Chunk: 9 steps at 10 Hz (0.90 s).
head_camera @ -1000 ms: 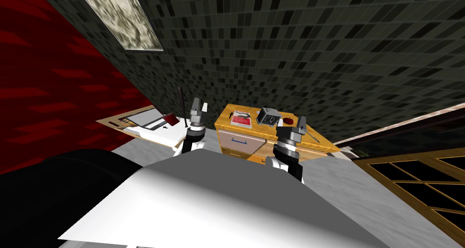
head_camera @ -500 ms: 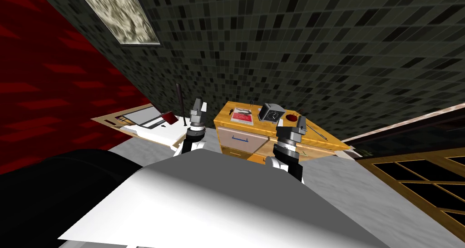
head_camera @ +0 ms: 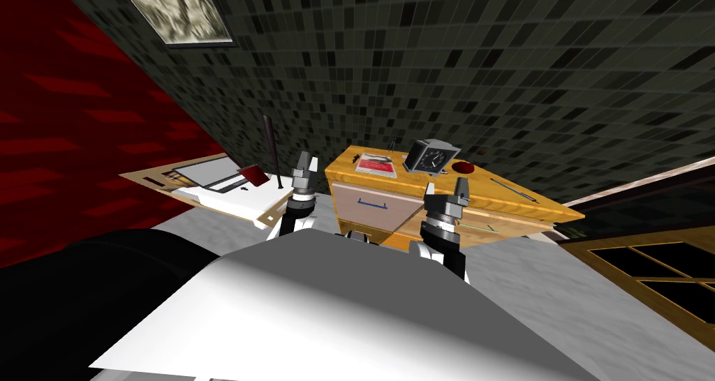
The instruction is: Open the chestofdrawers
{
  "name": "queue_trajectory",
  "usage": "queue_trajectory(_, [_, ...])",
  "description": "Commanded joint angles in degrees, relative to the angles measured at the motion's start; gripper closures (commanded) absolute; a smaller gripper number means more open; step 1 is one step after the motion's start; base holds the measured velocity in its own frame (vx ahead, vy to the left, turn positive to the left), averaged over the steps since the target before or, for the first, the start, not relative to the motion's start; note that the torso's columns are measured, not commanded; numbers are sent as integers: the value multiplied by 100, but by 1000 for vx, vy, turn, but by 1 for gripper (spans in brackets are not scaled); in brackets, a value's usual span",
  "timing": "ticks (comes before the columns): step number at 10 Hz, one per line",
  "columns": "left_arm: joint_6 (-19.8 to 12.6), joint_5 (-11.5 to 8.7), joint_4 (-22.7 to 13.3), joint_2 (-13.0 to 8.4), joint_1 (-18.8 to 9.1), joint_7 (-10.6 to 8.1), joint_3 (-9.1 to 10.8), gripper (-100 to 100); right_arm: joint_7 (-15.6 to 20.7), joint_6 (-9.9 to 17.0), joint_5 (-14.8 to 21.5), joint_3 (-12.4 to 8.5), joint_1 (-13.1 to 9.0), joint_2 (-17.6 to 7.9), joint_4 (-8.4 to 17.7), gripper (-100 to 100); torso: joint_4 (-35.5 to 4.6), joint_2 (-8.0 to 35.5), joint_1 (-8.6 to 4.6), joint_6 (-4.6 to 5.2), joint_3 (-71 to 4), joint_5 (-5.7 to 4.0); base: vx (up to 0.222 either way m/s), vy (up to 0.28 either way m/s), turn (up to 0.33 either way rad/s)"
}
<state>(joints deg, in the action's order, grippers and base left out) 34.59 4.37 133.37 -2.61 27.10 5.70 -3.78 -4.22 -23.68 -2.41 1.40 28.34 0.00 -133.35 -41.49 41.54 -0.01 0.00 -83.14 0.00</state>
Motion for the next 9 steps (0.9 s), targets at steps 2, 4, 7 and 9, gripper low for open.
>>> queue_trajectory(2, [0,0,-1,0,0,0,0,0,529,-95,274,-49,-63,-620,173,-100,-72,67,1,0,-138,0,8,0,-37])
queue_trajectory(4, [0,0,-1,0,0,0,0,0,789,-133,392,-71,-94,-751,251,-100,-79,73,3,0,-143,1,10,3,-29])
queue_trajectory(7, [0,0,-1,0,0,0,0,0,1269,-222,674,-125,-168,-965,441,-100,-80,76,2,0,-142,0,8,5,-33])
queue_trajectory(9, [0,0,-1,0,0,0,0,0,1550,-273,835,-156,-211,-1049,551,-100,-80,75,2,-1,-143,0,7,7,-31])
